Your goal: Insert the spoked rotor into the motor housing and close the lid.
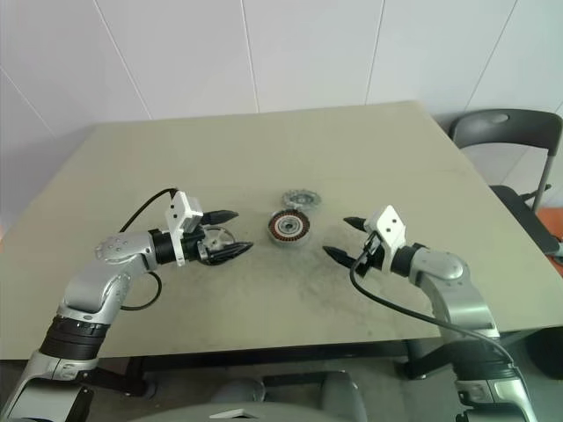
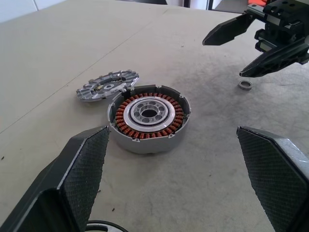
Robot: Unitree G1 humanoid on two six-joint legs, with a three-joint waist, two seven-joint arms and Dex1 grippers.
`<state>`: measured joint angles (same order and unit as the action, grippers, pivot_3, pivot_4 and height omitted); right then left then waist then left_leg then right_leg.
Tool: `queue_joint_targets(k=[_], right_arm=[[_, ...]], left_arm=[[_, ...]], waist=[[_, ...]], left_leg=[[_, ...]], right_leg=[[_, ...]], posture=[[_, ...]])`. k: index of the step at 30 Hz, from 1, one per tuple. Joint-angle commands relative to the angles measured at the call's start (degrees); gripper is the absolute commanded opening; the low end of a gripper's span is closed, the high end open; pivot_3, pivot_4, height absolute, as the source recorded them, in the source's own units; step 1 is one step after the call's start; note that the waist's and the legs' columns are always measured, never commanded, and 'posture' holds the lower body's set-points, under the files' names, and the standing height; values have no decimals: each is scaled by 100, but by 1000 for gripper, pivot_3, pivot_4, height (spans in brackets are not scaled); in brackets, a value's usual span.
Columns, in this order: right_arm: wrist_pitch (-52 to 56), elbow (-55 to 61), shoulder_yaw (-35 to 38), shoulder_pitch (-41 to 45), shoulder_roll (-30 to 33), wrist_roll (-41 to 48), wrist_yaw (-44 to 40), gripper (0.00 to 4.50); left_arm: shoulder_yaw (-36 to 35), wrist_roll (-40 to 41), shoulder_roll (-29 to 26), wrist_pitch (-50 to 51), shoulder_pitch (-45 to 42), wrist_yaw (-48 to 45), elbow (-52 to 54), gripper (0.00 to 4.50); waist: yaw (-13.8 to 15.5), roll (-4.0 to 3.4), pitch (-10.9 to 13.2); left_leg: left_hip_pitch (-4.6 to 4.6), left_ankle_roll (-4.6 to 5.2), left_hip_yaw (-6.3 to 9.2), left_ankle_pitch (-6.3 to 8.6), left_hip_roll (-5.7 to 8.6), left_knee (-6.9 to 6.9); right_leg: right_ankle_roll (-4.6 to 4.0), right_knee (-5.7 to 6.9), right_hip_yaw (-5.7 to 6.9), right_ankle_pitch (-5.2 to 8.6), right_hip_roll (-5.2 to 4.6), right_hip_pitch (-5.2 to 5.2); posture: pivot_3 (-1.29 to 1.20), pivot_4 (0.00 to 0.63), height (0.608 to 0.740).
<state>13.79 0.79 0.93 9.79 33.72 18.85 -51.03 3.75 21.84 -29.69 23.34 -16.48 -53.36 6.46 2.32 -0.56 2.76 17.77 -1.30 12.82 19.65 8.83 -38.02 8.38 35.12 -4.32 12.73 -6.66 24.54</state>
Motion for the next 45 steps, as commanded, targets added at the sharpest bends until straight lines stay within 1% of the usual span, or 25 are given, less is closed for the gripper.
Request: queue_joint_targets(k=[1,12,19,25,31,37,42,45], right_arm=[[-22,193,145,70,22,82,11,4484],[59,254,152,-11,34,114,10,4484],[42,103,316,-396,140,241,-160,4484],[84,242,409,-664,160,282,-157,4484],[176,303,357,-1046,270,241,-252,4484],[175,289,284,-1128,297,111,-248,4484],[124,24,325,-963,176,4,-46,4484],[275,-73,314,-886,141,40,10,4484]], left_arm=[[-26,38,-9,-47,-104,-23,83,4500],[-14,36,13,-62,-97,-48,85,4500],[-4,34,27,-39,-109,-43,92,4500],[7,43,32,-25,-69,-43,132,4500],[20,30,37,-36,-16,-21,173,4500],[31,20,50,-47,9,-7,198,4500],[24,32,47,-21,28,0,229,4500],[16,42,44,-5,45,9,260,4500]], waist=[[1,0,0],[1,1,0],[4,2,-1],[3,3,0],[5,4,-1],[4,6,0],[-1,8,1],[1,8,1]], left_leg=[[0,0,0,0,0,0],[-1,0,0,0,0,0],[-1,1,-1,0,0,0],[-16,11,-12,7,-10,1],[-19,12,-13,7,-11,1],[-27,20,-30,12,-22,0],[-29,20,-31,12,-23,0],[-30,20,-32,12,-24,0]], right_leg=[[0,0,0,0,0,0],[0,0,0,0,0,-1],[0,-1,-1,0,0,-2],[-3,0,-3,-2,6,-11],[-4,0,-4,-4,8,-14],[-7,0,-5,-8,11,-16],[-8,0,-5,-11,13,-18],[-10,0,-6,-12,14,-18]], posture=[[0,0,740],[0,0,740],[0,0,740],[0,0,740],[0,0,740],[0,0,740],[0,0,740],[0,0,740]])
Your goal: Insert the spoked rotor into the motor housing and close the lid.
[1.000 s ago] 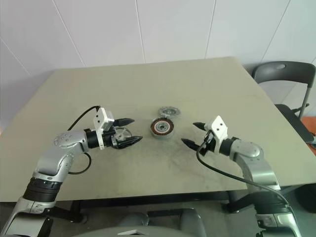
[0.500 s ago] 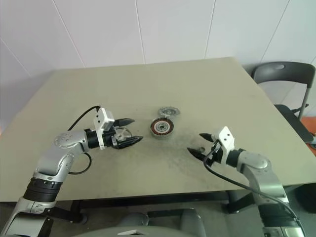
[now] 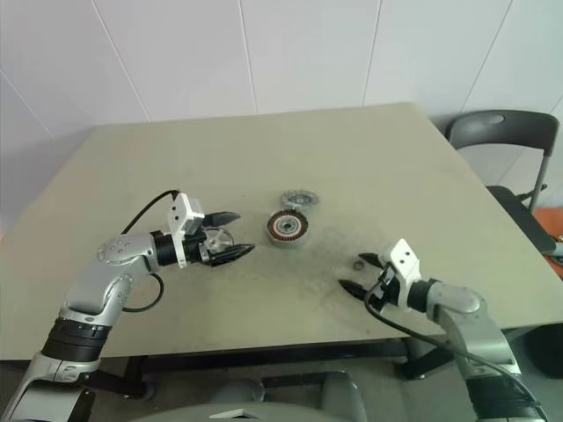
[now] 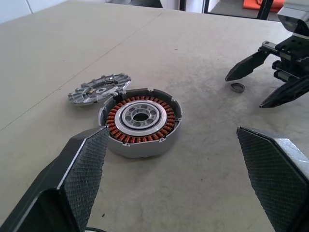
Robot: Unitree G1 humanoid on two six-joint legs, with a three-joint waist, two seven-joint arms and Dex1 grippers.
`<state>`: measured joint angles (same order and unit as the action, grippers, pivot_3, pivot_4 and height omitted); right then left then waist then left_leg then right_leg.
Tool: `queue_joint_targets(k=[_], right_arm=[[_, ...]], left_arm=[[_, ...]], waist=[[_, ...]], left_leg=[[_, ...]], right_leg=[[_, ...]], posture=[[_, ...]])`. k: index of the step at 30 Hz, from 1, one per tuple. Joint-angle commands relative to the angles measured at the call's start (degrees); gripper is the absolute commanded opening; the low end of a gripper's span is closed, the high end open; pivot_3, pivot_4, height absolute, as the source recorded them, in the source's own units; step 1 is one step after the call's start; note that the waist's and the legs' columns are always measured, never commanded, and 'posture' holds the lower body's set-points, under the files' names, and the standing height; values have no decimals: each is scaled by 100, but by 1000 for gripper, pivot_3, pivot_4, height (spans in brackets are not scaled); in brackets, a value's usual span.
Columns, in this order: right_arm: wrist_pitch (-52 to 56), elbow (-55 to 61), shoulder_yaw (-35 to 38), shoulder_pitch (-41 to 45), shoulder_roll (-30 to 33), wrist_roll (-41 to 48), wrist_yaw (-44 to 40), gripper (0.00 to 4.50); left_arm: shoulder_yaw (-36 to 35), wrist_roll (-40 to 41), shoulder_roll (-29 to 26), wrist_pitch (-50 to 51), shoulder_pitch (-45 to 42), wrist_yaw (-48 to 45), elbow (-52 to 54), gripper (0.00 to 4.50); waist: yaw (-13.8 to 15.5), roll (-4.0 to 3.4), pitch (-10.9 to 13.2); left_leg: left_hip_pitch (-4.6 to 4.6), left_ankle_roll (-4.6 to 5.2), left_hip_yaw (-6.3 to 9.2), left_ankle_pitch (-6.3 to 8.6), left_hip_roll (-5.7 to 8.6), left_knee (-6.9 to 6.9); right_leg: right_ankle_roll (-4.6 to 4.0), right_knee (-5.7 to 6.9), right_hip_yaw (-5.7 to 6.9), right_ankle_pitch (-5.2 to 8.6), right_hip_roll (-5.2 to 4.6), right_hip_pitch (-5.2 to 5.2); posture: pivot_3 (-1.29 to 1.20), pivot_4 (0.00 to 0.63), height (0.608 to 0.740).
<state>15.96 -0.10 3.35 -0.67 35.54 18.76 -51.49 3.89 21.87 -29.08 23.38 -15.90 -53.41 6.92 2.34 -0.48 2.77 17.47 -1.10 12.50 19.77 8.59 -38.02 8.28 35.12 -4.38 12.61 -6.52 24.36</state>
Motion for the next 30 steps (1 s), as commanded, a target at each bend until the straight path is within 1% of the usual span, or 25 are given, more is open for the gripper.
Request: queue_joint_targets(k=[1,5,10,13,15,16,23,24,27,30], right_arm=[[139,-18,51,181,-45,48,79,4484],[310,-184,-71,227,-51,-56,121,4484],[383,-189,-199,211,-51,-93,51,4484],[364,-203,-228,216,-23,-118,8,3967],[349,-223,-216,222,-8,-114,-22,3368],[338,-234,-206,223,4,-111,-41,2992],[268,-274,-160,213,12,-108,-103,738],[270,-272,-159,214,8,-110,-101,664],[312,-279,-135,220,-52,-98,-25,664],[325,-275,-100,382,-300,-94,279,664]], left_arm=[[-1,41,-18,-7,-10,17,217,4500],[-15,52,-19,25,27,52,277,4500],[-26,59,-22,37,81,92,333,4500],[-42,66,-23,44,104,120,349,4500],[-49,70,-26,46,109,128,349,4500],[-53,71,-26,47,109,130,348,4500],[-73,63,-42,22,100,109,332,4500],[-76,63,-46,22,93,104,326,4500],[-79,63,-53,24,78,93,309,4500],[-84,66,-47,27,71,98,300,4500]], waist=[[0,0,0],[-3,9,-4],[0,49,-29],[1,54,-32],[1,56,-33],[0,56,-33],[0,56,-33],[0,56,-33],[0,56,-33],[-8,58,-34]], left_leg=[[0,0,0,0,-1,0],[0,0,-2,0,-2,0],[-9,0,-4,0,-7,0],[-11,0,-4,0,-8,0],[-11,0,-4,0,-11,0],[-10,-1,-4,0,-12,1],[-10,-1,-4,1,-13,2],[-10,-1,-5,1,-14,2],[-10,-1,-5,1,-14,2],[-10,-2,-5,1,-17,2]], right_leg=[[0,0,0,0,1,0],[-2,0,-1,-1,1,0],[-4,0,-3,-3,7,-9],[-4,0,-3,-3,8,-12],[-5,-1,-2,-3,10,-11],[-5,-1,-2,-3,11,-10],[-5,-2,-2,-3,12,-9],[-5,-2,-2,-3,12,-9],[-5,-2,-2,-3,13,-9],[-5,-2,-2,-3,15,-9]], posture=[[0,0,740],[0,0,740],[0,0,740],[0,0,740],[0,0,740],[0,0,740],[0,0,740],[0,0,740],[0,0,740],[0,0,740]])
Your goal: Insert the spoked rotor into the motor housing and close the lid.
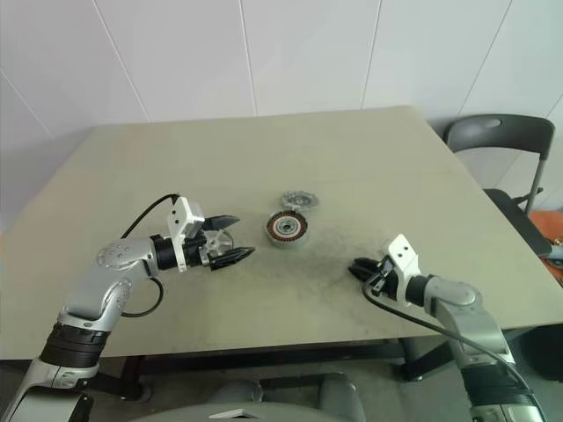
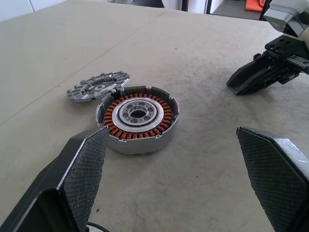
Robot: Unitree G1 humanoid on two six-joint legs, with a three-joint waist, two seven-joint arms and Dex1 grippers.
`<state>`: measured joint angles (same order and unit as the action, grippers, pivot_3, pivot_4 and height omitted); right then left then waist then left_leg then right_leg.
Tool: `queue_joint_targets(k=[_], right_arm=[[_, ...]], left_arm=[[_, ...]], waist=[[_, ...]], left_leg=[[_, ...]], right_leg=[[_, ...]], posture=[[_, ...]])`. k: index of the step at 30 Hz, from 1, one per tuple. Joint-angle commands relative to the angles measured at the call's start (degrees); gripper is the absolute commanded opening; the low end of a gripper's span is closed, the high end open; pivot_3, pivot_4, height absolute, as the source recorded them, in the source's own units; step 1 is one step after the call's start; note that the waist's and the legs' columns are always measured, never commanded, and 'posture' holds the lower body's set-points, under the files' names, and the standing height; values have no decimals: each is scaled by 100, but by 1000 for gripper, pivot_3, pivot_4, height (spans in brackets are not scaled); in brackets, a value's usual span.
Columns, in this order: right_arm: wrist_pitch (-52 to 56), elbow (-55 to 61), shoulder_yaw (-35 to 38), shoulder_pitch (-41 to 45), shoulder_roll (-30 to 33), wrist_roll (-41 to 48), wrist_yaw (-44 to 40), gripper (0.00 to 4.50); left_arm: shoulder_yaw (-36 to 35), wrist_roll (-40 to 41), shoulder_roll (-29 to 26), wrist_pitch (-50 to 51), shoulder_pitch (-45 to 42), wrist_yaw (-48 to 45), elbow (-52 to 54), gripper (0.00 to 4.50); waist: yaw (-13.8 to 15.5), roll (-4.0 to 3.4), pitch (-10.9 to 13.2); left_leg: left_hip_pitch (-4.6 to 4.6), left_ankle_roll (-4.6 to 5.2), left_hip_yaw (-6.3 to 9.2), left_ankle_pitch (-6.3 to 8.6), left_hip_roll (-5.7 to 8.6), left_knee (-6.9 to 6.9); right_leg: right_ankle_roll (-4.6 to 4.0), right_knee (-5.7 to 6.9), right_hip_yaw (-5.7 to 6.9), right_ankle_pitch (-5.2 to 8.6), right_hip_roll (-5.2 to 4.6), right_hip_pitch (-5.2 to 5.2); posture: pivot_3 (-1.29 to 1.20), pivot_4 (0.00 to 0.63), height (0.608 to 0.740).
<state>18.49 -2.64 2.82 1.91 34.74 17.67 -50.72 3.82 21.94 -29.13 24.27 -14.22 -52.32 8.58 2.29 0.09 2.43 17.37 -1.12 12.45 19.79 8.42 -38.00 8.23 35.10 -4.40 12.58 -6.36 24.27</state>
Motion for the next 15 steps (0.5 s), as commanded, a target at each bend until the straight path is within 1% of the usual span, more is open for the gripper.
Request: queue_joint_targets(k=[1,3,5,8,10,12,15], right_arm=[[110,0,-51,200,-303,24,290,664],[149,64,-76,518,-623,45,575,664],[151,76,-23,1013,-1093,69,1057,664],[242,91,-77,1575,-1548,49,1414,664],[496,68,-276,1928,-1718,-44,1562,664],[918,-82,-463,2230,-1811,-125,1713,664],[1192,-430,-667,2564,-1952,-224,1791,664]], left_arm=[[-80,61,-39,-59,-99,-5,135,4500],[-94,68,-47,-44,-113,0,130,4500],[-98,70,-58,-36,-127,-6,124,4500],[-110,76,-65,-41,-148,-17,110,4500],[-137,90,-72,-34,-158,-5,136,4500],[-161,98,-93,-17,-182,-4,136,4500],[-184,76,-121,-12,-198,17,120,4500]], waist=[[-12,3,-1],[-22,3,0],[-27,0,2],[-11,-6,5],[15,-3,3],[-4,-3,3],[-11,-3,3]], left_leg=[[0,0,-2,0,-3,0],[-2,-1,-18,1,-17,0],[-2,-2,-33,0,-36,-1],[-11,-11,-49,-5,-70,-1],[-10,-17,-47,-7,-88,-1],[-9,-31,-45,-7,-93,-1],[-6,-49,-52,-2,-100,-1]], right_leg=[[-3,0,-1,-2,3,0],[-17,-1,-2,-11,12,3],[-25,-1,-16,-15,33,5],[-41,-2,-23,-32,64,12],[-65,-4,-19,-49,80,16],[-74,-4,-15,-56,83,19],[-77,-5,-16,-59,88,28]], posture=[[0,0,740],[0,0,740],[0,0,740],[0,0,740],[0,0,740],[0,0,740],[0,0,740]])
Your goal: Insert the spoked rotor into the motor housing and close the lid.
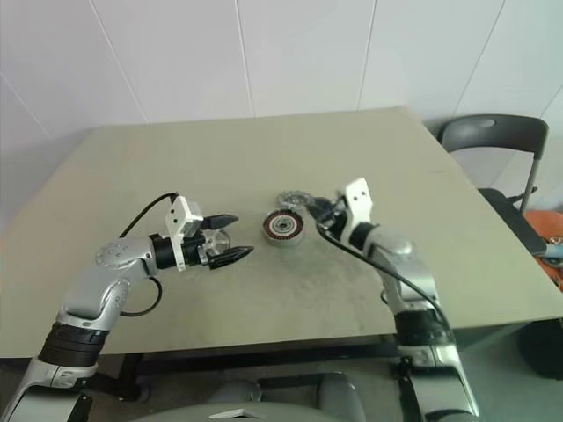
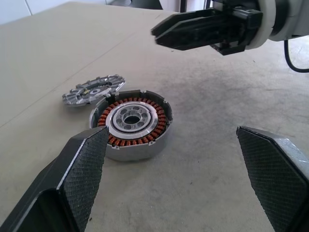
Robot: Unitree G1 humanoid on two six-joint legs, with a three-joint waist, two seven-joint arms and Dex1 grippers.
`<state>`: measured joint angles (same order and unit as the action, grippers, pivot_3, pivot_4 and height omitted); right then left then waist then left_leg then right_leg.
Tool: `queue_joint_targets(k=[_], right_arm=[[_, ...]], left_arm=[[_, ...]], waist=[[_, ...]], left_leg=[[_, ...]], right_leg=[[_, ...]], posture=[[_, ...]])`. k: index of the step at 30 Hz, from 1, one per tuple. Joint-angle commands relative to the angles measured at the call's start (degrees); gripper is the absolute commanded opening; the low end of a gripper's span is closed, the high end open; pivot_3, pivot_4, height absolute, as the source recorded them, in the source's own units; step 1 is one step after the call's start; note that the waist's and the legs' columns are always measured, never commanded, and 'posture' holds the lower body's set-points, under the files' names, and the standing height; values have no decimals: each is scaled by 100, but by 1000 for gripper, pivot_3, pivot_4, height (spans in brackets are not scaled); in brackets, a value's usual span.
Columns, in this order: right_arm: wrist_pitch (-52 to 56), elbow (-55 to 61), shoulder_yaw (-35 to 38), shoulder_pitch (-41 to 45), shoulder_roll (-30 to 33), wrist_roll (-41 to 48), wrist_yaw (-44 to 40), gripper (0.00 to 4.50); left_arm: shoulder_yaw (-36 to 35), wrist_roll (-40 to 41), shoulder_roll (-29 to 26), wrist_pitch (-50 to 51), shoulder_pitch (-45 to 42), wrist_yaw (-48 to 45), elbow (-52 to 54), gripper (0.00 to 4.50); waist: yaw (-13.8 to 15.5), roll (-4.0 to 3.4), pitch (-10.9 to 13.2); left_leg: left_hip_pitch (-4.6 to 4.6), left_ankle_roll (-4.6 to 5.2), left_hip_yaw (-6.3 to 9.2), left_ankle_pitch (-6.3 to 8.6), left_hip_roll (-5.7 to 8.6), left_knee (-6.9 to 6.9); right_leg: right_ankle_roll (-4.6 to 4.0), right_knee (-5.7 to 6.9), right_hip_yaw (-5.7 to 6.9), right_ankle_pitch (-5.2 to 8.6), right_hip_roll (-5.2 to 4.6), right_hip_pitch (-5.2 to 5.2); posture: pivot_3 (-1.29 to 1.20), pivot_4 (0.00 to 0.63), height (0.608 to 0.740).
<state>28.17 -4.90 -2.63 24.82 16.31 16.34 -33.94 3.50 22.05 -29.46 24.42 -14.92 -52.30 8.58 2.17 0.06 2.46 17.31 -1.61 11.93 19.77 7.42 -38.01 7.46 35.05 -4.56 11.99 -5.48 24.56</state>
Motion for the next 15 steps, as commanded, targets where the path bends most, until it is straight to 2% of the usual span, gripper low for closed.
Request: queue_joint_targets(k=[1,15], right_arm=[[273,-320,-171,360,-154,-130,148,664],[105,-1545,-872,1218,-531,-765,-48,664]], left_arm=[[-157,57,-95,-34,-133,22,109,4500],[-224,73,-124,-84,-118,54,108,4500]], waist=[[-2,0,0],[-146,-2,0]], left_leg=[[1,-1,-1,1,0,1],[5,-8,-12,4,-12,5]], right_leg=[[0,-1,0,0,0,1],[-2,0,-3,-3,11,15]], posture=[[0,0,740],[0,0,740]])
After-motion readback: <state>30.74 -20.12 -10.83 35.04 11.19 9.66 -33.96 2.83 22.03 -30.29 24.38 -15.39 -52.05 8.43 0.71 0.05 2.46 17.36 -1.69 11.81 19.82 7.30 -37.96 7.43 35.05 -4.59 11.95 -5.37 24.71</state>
